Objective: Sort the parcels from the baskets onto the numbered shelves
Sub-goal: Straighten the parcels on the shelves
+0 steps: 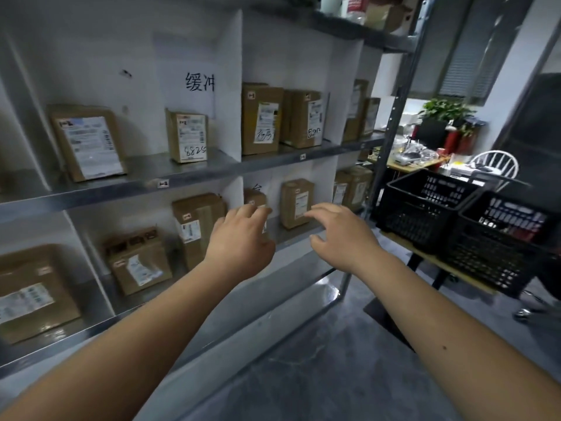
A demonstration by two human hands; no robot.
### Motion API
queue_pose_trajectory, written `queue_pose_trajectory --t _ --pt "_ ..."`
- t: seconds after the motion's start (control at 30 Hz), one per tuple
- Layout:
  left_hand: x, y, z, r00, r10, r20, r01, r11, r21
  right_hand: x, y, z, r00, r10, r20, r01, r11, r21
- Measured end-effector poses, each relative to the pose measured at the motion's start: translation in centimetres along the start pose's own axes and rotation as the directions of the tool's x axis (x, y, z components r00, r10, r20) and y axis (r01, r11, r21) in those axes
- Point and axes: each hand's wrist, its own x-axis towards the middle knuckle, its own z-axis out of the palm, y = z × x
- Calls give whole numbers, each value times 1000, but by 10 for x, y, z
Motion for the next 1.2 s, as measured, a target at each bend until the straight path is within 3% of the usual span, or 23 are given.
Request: queue_pose_trajectory --t 0.23,0.5,0.77,1.0,1.2 --pt "-1 -8 -19 999 -39 -26 40 998 46 12 -2 -1 998 -56 -17 57 997 60" --pt "-49 -76 -56 963 -257 -82 266 955 130 54 -94 37 956 -292 16 281 935 217" --pt "-136 -168 -118 836 -512 -195 547 807 223 80 -236 77 816 -576 52 536 787 306" --pt "-208 -249 -173 693 -648 -315 719 653 237 80 -373 92 674 -739 14 684 631 365" --pt "-248 -333 -209 631 -688 -359 771 609 188 84 -476 112 670 -743 -7 683 612 400"
